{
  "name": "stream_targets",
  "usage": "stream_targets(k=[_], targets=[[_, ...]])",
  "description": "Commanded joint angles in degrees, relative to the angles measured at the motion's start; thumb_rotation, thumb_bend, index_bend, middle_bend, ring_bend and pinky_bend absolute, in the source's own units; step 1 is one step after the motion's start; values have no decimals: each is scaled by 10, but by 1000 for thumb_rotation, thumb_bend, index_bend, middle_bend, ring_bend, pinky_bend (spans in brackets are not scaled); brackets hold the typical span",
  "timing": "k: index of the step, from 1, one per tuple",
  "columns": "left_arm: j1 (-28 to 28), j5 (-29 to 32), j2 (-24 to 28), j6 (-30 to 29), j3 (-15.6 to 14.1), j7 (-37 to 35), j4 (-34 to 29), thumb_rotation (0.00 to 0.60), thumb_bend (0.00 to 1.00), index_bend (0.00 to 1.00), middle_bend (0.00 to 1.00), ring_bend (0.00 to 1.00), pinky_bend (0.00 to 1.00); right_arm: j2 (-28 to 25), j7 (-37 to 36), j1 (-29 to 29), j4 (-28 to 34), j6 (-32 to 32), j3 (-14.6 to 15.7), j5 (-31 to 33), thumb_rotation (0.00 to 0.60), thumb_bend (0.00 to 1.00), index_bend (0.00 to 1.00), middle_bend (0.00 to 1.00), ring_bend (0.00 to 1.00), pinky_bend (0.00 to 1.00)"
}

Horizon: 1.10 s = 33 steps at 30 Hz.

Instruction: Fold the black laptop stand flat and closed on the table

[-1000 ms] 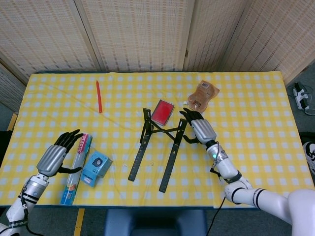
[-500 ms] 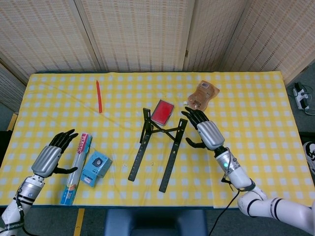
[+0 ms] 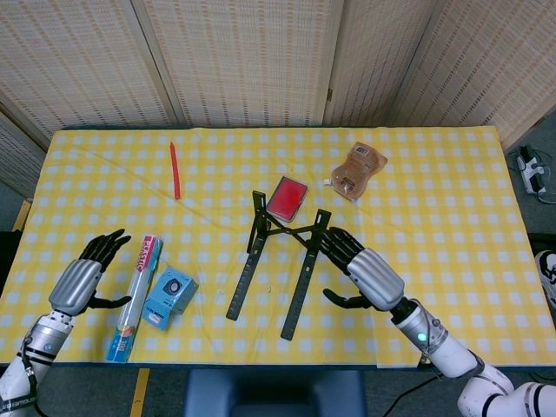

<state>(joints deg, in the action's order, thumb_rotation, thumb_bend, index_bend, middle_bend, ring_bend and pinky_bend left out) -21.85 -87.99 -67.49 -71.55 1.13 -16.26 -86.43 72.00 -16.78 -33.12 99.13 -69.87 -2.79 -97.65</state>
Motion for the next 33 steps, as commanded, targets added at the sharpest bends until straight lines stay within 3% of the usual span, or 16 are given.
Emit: stream_targets(k=[1, 8, 17, 25, 33], targets=[[2, 0, 2, -2, 0, 1, -2, 600, 90, 0, 0, 3, 0, 33, 9, -50, -8, 92, -12, 34, 600, 391, 0, 0, 0, 0], [9, 2, 3, -5, -3, -4, -2, 600, 90, 0, 0, 3, 0, 151, 12, -141, -102, 222, -66, 124, 600, 395, 0, 0, 0, 0], [19, 10, 2, -6, -5, -26, 18, 600, 90, 0, 0, 3, 0, 276, 9, -228, -230, 290, -115, 176, 600, 439, 0, 0, 0, 0], [30, 11, 3, -11, -10, -40, 29, 600, 90, 0, 0, 3, 0, 337, 27, -268, -317, 322, -136, 222, 600, 440, 0, 0, 0, 0], [40, 11, 3, -17, -12, -55, 39, 600, 90, 0, 0, 3, 0, 347, 50, -267, -364, 337, -141, 274, 600, 440, 0, 0, 0, 0]])
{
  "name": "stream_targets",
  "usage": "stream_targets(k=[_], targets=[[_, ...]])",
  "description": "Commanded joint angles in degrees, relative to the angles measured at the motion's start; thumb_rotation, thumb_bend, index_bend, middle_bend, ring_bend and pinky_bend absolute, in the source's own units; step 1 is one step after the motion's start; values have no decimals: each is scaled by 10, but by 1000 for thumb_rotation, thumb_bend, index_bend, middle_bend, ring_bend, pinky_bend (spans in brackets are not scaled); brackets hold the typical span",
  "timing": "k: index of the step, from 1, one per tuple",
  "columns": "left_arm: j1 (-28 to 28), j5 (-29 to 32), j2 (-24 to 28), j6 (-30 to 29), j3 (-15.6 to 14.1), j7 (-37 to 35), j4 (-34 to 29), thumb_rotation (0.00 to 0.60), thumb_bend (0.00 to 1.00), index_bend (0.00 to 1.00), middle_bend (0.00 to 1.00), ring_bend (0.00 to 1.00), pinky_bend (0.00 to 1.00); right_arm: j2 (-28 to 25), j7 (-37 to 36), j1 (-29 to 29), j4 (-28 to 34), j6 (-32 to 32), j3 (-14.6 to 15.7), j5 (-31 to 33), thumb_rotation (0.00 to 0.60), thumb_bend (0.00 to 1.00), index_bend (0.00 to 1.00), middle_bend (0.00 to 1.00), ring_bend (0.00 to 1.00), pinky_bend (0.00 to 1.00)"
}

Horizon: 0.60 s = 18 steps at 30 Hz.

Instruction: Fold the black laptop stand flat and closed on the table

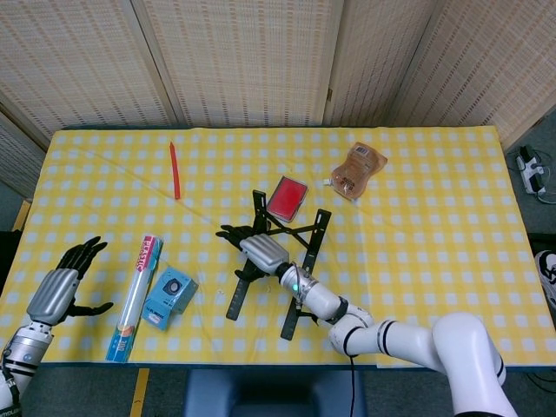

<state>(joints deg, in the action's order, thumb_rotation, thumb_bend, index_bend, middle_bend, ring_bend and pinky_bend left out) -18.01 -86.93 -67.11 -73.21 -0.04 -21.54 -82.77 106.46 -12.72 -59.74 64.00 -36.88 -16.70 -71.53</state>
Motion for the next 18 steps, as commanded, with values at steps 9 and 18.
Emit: stream_targets(k=[9, 18], targets=[[4, -1, -1, 0, 1, -10, 7, 600, 89, 0, 0, 3, 0, 5, 26, -3, -34, 21, -4, 42, 600, 439, 0, 0, 0, 0], [7, -1, -5, -1, 2, -17, 13, 600, 90, 0, 0, 3, 0, -29, 29, 14, 13, 16, 16, 26, 600, 440, 0, 0, 0, 0]])
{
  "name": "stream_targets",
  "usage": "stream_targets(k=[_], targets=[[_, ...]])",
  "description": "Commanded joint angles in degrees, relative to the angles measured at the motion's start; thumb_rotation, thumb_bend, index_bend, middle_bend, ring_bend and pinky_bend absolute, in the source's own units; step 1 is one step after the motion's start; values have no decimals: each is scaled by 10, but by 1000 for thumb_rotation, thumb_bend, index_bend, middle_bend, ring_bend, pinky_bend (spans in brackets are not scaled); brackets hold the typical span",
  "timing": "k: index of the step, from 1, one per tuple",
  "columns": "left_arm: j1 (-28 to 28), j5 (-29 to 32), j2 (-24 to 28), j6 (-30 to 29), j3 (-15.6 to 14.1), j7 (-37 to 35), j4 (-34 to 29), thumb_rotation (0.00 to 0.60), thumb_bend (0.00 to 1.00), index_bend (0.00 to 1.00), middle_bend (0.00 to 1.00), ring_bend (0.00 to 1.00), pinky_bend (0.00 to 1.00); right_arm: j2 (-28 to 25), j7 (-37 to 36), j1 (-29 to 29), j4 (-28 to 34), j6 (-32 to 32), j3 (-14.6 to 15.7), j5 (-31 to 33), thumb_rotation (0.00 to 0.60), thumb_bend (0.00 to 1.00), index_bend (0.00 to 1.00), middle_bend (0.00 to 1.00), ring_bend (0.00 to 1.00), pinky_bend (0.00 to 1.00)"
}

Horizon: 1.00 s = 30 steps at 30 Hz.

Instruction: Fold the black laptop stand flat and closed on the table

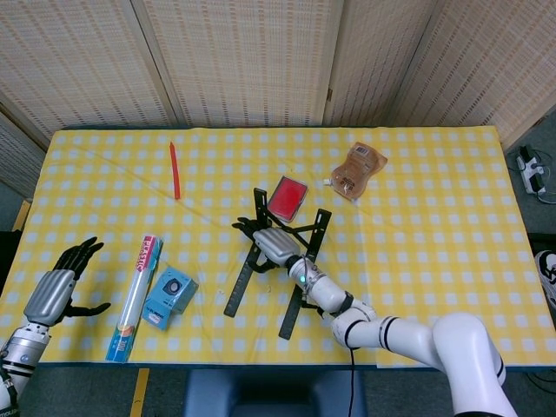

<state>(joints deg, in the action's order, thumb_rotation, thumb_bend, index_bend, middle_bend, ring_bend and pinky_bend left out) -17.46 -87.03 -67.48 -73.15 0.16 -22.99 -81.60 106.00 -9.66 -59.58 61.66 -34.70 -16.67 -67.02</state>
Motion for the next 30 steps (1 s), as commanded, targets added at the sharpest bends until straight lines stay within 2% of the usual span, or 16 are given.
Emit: stream_targets(k=[1, 9, 20, 26, 30], targets=[[2, 0, -2, -1, 0, -3, 3, 600, 90, 0, 0, 3, 0, -34, -3, 19, 51, -10, 21, -27, 600, 440, 0, 0, 0, 0], [4, -4, -7, -4, -1, -13, 12, 600, 90, 0, 0, 3, 0, -133, -14, 95, 179, -83, 77, -84, 600, 439, 0, 0, 0, 0], [7, -11, -8, -11, -2, -17, 12, 600, 90, 0, 0, 3, 0, -212, -24, 180, 258, -179, 146, -149, 600, 440, 0, 51, 55, 0], [8, -14, -9, -12, -3, -20, 15, 600, 90, 0, 0, 4, 0, -249, -10, 227, 292, -224, 163, -139, 600, 440, 0, 51, 49, 0], [8, -13, -11, -12, -2, -21, 16, 600, 90, 0, 0, 4, 0, -261, 0, 250, 299, -243, 159, -117, 600, 440, 0, 60, 66, 17]])
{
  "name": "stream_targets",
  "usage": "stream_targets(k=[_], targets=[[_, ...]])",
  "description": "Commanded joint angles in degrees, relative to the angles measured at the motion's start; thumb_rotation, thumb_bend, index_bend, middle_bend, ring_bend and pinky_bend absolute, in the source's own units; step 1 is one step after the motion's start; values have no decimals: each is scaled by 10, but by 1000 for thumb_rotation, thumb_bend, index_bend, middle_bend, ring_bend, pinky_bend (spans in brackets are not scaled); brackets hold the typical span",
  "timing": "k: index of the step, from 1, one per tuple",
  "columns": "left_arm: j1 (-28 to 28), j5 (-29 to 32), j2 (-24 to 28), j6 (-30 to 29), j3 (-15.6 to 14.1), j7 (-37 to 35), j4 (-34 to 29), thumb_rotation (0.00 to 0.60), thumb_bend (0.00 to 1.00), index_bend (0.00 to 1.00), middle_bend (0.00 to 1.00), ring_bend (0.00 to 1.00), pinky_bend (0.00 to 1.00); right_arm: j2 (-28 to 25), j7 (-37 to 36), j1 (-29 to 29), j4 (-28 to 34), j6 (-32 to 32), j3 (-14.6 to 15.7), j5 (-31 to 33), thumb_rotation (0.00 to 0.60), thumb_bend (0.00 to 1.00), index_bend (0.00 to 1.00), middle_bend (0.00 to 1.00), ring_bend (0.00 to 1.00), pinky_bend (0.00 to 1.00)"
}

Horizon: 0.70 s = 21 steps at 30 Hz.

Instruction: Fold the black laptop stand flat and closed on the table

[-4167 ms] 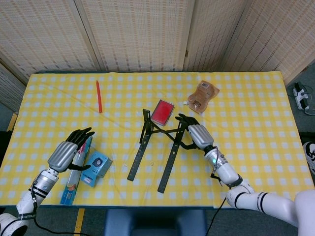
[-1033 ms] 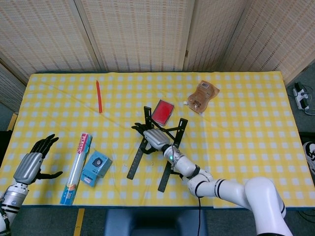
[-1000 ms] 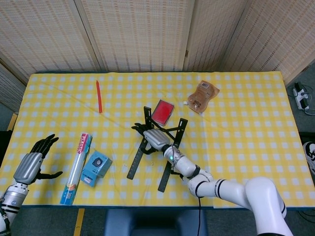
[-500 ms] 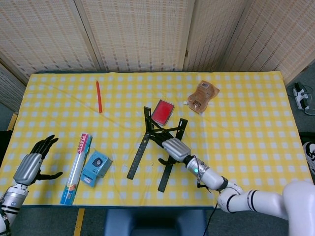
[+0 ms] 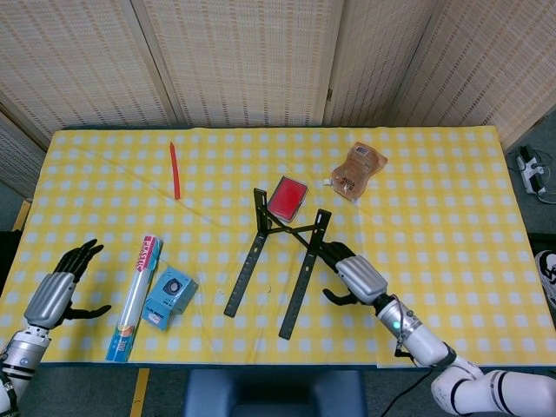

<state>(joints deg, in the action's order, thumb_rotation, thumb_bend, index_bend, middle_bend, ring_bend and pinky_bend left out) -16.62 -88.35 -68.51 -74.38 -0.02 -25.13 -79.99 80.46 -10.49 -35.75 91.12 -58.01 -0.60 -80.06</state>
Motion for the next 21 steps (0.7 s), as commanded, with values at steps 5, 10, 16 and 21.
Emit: stream_targets(k=[5, 10, 16, 21], targets=[[-2, -3, -2, 1, 0, 2, -2, 600, 90, 0, 0, 4, 0, 7, 40, 23, 4, -22, -35, 73, 600, 440, 83, 113, 89, 62], [-2, -4, -2, 0, 0, 5, -5, 600, 90, 0, 0, 4, 0, 45, 96, 15, -13, -26, -74, 134, 600, 440, 138, 172, 133, 125], [-1, -3, -2, 2, -1, 3, -5, 600, 89, 0, 0, 4, 0, 97, 153, -11, -52, -13, -114, 204, 600, 439, 206, 202, 160, 163], [-1, -3, -3, 2, -1, 1, -3, 600, 90, 0, 0, 4, 0, 138, 185, -32, -95, 1, -134, 242, 600, 440, 281, 218, 180, 180]])
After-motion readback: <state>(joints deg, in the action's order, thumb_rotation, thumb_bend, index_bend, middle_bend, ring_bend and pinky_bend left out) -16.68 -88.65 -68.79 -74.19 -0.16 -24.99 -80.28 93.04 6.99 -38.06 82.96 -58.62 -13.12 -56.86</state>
